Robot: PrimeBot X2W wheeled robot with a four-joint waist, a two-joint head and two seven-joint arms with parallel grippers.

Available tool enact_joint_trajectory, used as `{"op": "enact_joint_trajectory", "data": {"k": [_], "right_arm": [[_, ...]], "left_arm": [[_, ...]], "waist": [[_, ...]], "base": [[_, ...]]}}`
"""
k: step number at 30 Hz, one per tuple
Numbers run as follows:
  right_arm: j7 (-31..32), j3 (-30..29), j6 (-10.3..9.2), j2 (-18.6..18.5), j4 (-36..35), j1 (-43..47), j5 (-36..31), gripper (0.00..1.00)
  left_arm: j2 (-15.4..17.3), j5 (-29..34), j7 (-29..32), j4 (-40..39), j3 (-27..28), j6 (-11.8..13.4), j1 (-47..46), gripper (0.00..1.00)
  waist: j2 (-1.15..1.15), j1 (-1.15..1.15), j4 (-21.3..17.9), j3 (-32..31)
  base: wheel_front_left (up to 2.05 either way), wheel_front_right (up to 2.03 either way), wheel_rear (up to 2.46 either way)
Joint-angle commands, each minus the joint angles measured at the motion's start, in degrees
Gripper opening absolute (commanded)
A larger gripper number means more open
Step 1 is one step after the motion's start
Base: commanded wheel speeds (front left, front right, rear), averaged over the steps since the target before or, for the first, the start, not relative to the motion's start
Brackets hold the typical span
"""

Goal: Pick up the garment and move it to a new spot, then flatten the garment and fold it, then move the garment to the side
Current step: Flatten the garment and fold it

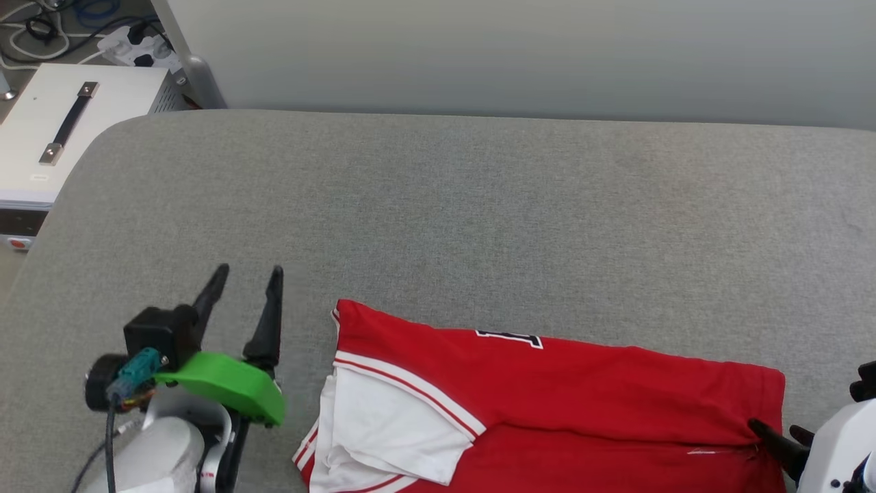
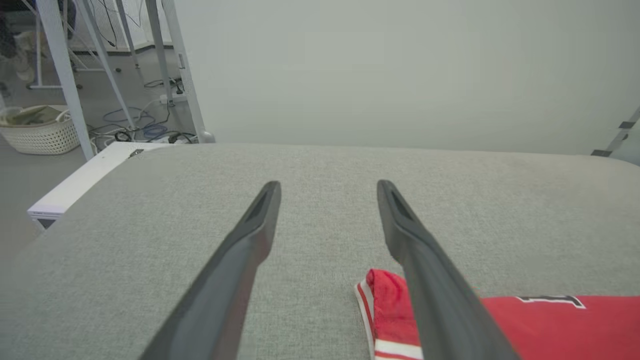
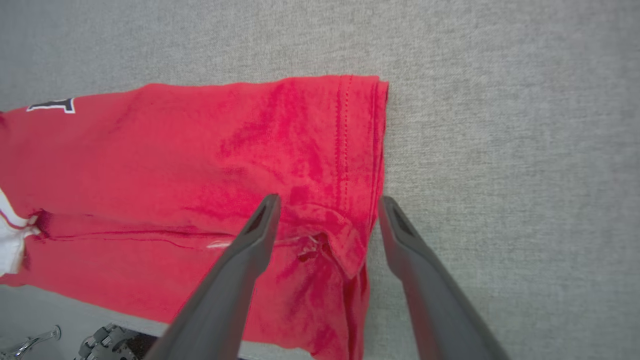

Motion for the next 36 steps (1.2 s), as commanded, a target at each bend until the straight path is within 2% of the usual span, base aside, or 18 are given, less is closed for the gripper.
{"op": "enact_joint_trajectory", "data": {"k": [1,3,6,12,13,18,24,25,26,27,28,29,36], "right_arm": [[0.4,-0.8,-0.04,1.1,0.4,0.4,-0.4,1.00],[0.9,-2.0,-0.04,2.3,1.3,0.2,-1.3,1.00],[1.1,-3.5,-0.04,3.6,2.9,0.1,-3.1,1.00],[1.1,-5.2,-0.04,5.3,5.8,-0.3,-4.9,1.00],[1.6,-5.1,-0.04,5.6,6.6,-0.5,-5.0,1.00],[1.8,-2.8,-0.04,6.9,7.0,-1.6,-2.7,1.00],[1.4,-0.4,-0.04,7.9,7.8,-2.7,-0.9,1.00],[1.4,-0.1,-0.04,7.9,8.1,-2.8,-0.9,0.81],[1.3,0.2,-0.04,7.8,8.4,-2.9,-0.8,0.49],[1.2,0.4,-0.04,7.8,8.6,-2.9,-0.6,0.35],[1.0,0.6,-0.04,7.7,8.9,-3.0,-0.5,0.07],[0.7,0.9,-0.04,7.6,9.0,-3.1,-0.3,0.00],[-3.1,2.3,-0.04,6.0,9.8,-3.3,0.7,0.00]], "left_arm": [[-1.2,3.5,-0.3,-1.2,2.8,-0.4,-0.4,1.00],[-3.4,8.0,-0.3,-2.8,7.1,-1.4,1.3,1.00],[-6.5,13.5,-0.4,-3.9,12.3,-4.5,4.5,1.00],[-11.5,19.0,-0.4,-2.2,18.7,-10.7,7.8,1.00],[-12.9,20.3,-0.4,-1.7,20.5,-12.4,8.1,1.00],[-16.0,23.3,-0.4,-0.4,24.3,-15.9,7.8,1.00],[-18.7,25.9,-0.4,1.2,27.2,-18.7,7.4,1.00],[-19.0,26.1,-0.4,1.4,27.5,-19.0,7.3,1.00],[-19.4,26.5,-0.4,1.7,27.9,-19.4,7.2,1.00],[-19.6,26.8,-0.4,1.9,28.1,-19.6,7.2,1.00],[-19.9,27.0,-0.4,2.1,28.5,-19.9,7.2,1.00],[-20.1,27.2,-0.4,2.2,28.7,-20.1,7.2,1.00],[-21.1,28.4,-0.4,3.4,30.5,-21.0,7.6,1.00]], "waist": [[0.00,0.00,0.5,0.7],[0.00,0.00,0.8,1.3],[0.00,0.00,1.2,2.0],[0.00,0.00,1.7,3.1],[0.00,0.00,1.9,3.4],[0.00,0.00,2.0,4.3],[0.00,0.00,1.9,4.6],[0.00,0.00,1.9,4.6],[0.00,0.00,1.9,4.6],[0.00,0.00,1.9,4.5],[0.00,0.00,1.9,4.4],[0.00,0.00,1.9,4.4],[0.00,0.00,1.6,3.4]], "base": [[0.00,0.00,0.00],[0.00,0.00,0.00],[0.00,0.00,0.00],[0.00,0.00,0.00],[0.00,0.00,0.00],[0.00,0.00,0.00],[0.00,0.00,0.00],[0.00,0.00,0.00],[0.00,0.00,0.00],[0.00,0.00,0.00],[0.00,0.00,0.00],[0.00,0.00,0.00],[0.00,0.00,0.00]]}}
